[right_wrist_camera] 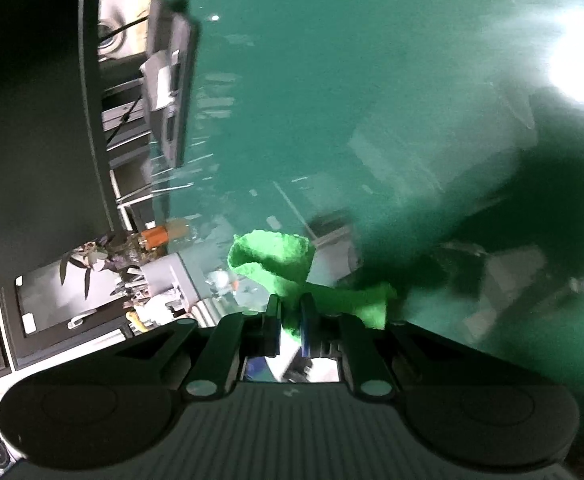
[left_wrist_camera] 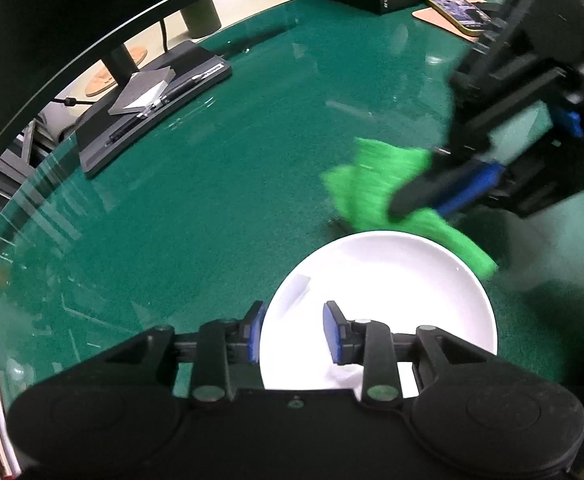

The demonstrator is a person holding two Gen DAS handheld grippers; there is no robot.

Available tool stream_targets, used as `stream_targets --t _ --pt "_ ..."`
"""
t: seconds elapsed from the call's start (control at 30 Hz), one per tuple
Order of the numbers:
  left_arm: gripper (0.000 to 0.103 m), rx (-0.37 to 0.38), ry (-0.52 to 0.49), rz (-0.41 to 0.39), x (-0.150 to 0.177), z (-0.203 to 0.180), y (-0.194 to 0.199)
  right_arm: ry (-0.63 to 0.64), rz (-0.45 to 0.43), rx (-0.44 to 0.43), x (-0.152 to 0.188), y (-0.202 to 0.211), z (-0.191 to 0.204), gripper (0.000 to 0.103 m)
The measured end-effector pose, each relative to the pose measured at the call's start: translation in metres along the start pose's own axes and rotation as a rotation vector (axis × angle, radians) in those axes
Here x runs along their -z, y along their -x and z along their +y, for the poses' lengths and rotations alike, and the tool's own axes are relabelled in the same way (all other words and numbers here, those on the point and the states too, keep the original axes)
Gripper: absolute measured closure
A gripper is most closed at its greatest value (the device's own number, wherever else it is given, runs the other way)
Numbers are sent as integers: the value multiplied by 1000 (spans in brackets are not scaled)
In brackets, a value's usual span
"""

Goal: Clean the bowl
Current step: 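Hold the bowl with the left gripper while the right gripper wipes the cloth over the rim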

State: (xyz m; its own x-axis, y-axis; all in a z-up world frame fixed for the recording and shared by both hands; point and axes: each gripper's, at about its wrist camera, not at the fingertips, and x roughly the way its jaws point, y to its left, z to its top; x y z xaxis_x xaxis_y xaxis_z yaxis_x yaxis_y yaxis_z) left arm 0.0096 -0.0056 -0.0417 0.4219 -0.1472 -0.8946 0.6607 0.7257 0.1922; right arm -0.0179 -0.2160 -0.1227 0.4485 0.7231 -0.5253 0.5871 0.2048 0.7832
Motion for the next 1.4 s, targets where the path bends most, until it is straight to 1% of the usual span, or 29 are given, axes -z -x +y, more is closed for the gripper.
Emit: stream_targets --t 0.1,0.2,0.33,0.47,0.6,0.73,0.87,0.93,1.07,1.13,1.2,1.27,1.33,1.4 --pt "69 -5 -14 3 -1 -3 -1 -19 -9 3 2 -2 -4 92" --pt "68 -14 -22 3 0 -5 -2 -2 -23 -2 -1 -16 7 92" --pt "68 -15 -21 6 -1 -5 -2 40 -6 -21 -2 -32 22 92" --pt "68 -7 -28 2 -1 -5 -1 53 -4 -32 -1 -25 20 92" --pt "68 -2 -32 -2 -1 -5 -1 12 -7 -13 1 -5 3 92" --pt "67 -6 -37 -1 -1 -6 -1 -15 -15 -33 1 -9 5 92" --pt "67 -12 -30 2 -1 -7 0 13 6 -47 -2 -31 21 92" --pt "67 -12 -31 2 -1 -7 0 55 23 -38 -3 -41 31 92" --pt "67 -10 -36 1 -1 -7 0 55 14 -46 -2 -30 24 94" --pt "67 -8 -39 -1 -1 -7 0 32 -2 -31 -2 -13 13 93" --pt "66 -10 -44 -3 -2 -8 0 3 -3 -16 -1 -4 3 92" --pt "66 -12 -47 -2 -3 -8 -1 -19 -5 -15 0 -1 -1 92" --pt "66 -14 -45 -1 -3 -9 -1 -11 -19 -20 -1 -9 5 92" --pt "66 -16 -41 0 -3 -9 -1 5 -11 -32 -3 -21 14 92"
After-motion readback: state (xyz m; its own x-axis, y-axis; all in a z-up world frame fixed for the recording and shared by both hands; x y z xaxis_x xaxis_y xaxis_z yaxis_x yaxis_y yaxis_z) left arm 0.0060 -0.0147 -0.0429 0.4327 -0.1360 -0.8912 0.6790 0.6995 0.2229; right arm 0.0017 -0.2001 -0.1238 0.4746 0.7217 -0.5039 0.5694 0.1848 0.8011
